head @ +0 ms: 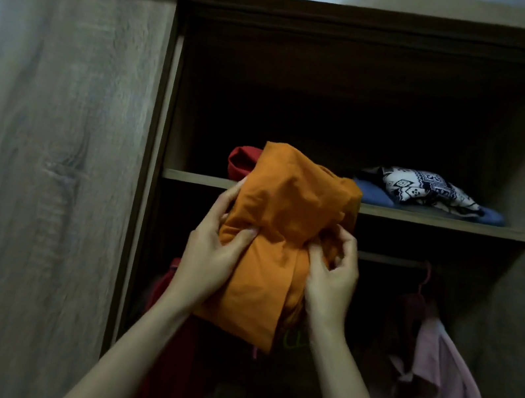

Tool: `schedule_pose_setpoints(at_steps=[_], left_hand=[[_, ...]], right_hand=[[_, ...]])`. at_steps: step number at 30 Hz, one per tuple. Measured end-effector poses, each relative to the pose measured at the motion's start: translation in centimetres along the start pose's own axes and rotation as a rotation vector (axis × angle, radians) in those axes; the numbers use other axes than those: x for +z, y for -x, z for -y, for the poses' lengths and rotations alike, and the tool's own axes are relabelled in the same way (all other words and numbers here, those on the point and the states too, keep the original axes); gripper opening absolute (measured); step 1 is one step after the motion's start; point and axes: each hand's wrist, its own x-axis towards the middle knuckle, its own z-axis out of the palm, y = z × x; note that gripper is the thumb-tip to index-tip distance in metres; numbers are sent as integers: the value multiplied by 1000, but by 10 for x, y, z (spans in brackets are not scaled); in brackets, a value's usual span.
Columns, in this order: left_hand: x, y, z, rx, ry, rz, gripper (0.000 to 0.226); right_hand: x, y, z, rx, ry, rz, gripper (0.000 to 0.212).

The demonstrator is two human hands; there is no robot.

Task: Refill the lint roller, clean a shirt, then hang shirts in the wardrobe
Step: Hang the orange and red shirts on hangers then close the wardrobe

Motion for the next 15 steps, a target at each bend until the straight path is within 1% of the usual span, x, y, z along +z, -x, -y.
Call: schedule_pose_setpoints(at_steps=[2, 4, 5, 7, 9, 11, 15], left_hand=[[3, 21, -8, 25, 43, 18, 64], [6, 45, -15, -23, 86, 16, 62], [9, 60, -17, -74, 102, 18, 61], [16, 92, -20, -246, 129, 44, 62], [28, 129, -18, -441, 163, 75, 68], [45, 167, -13, -583, 185, 101, 75], [84, 234, -11, -860, 305, 191, 78]], right_hand=[[-16, 12, 2, -17, 30, 44, 26], [-36, 29, 4, 15, 55, 97, 25], [-48, 39, 4, 37, 65, 125, 24], [-73, 62, 2, 84, 79, 163, 24], [-97, 86, -5, 175, 66, 189, 23], [-118, 111, -17, 283, 65, 211, 23], [-153, 159, -42, 484, 98, 274, 21]])
